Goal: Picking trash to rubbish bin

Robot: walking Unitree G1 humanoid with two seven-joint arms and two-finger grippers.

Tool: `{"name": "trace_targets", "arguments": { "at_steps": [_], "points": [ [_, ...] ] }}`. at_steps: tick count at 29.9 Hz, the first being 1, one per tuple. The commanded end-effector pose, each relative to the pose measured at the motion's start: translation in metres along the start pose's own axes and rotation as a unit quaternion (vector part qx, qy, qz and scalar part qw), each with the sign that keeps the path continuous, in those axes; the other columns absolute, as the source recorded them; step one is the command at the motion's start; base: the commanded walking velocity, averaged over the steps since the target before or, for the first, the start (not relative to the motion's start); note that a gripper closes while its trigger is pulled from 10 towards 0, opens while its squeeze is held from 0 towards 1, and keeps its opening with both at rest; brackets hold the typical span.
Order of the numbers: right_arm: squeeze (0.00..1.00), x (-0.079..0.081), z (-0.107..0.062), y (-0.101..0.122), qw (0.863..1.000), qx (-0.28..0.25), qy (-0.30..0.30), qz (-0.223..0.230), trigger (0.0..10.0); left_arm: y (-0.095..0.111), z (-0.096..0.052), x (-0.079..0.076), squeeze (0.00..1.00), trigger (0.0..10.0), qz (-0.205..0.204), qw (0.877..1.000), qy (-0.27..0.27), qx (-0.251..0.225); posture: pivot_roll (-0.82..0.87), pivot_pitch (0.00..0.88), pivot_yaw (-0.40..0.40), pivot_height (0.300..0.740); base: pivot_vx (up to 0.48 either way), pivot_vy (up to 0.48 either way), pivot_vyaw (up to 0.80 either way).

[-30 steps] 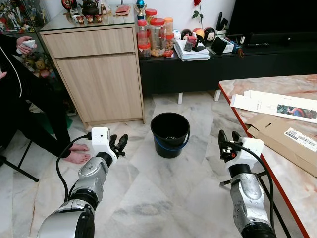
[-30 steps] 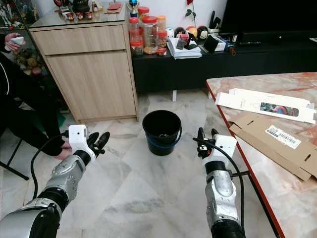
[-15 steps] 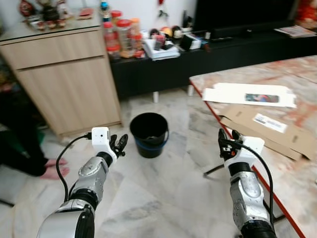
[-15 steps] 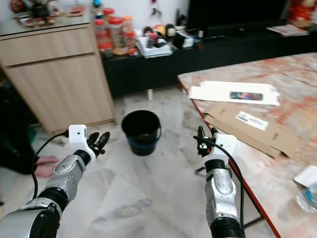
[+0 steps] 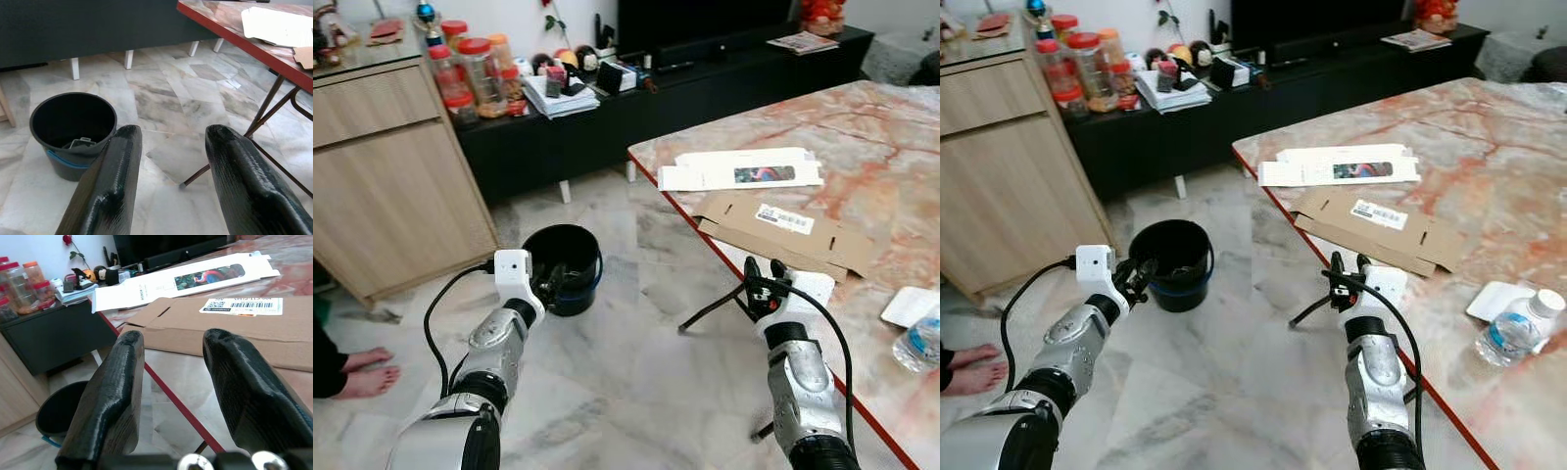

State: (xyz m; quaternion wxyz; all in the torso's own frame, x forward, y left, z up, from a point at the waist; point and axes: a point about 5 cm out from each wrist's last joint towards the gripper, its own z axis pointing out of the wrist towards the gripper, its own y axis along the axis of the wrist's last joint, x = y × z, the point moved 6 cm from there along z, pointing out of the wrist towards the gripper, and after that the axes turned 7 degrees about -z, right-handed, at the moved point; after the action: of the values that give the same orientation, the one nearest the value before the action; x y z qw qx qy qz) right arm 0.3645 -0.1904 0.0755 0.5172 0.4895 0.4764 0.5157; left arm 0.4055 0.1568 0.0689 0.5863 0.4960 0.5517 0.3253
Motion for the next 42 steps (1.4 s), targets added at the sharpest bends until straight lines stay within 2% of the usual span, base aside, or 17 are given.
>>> {"name": "trace_targets", "arguments": {
  "at_steps": [1, 26, 33, 38, 42],
  "points": [
    [0.00, 0.0045, 0.0015, 0.0016, 1.000, -0.003, 0.008, -0.003, 10.0, 0.0044, 0.0011, -0.0005, 0.00, 10.0, 0.010, 1.000, 0.000, -0.006, 0.14, 0.006, 0.029, 0.740, 0.000, 0.000, -0.78],
    [0.00, 0.0097, 0.0008, -0.0010, 1.000, 0.001, 0.017, -0.002, 10.0, 0.0026, 0.0008, -0.0030, 0.00, 10.0, 0.020, 1.000, -0.003, -0.006, 0.14, 0.007, 0.029, 0.740, 0.000, 0.000, -0.78],
    [0.00, 0.0098, 0.0005, -0.0021, 1.000, 0.003, 0.017, -0.002, 10.0, 0.0017, 0.0013, -0.0037, 0.00, 10.0, 0.006, 1.000, -0.002, -0.006, 0.14, 0.006, 0.027, 0.740, 0.000, 0.000, -0.77],
    [0.00, 0.0088, 0.0008, -0.0024, 1.000, 0.003, 0.016, -0.002, 10.0, 0.0016, 0.0014, -0.0030, 0.00, 10.0, 0.009, 1.000, 0.002, -0.005, 0.14, 0.007, 0.026, 0.740, 0.000, 0.412, -0.77],
    [0.00, 0.0086, 0.0008, -0.0027, 1.000, 0.004, 0.016, -0.003, 10.0, 0.0022, 0.0015, -0.0034, 0.00, 10.0, 0.014, 1.000, 0.000, -0.006, 0.14, 0.007, 0.026, 0.740, 0.000, 0.000, -0.77]
  ]
}}
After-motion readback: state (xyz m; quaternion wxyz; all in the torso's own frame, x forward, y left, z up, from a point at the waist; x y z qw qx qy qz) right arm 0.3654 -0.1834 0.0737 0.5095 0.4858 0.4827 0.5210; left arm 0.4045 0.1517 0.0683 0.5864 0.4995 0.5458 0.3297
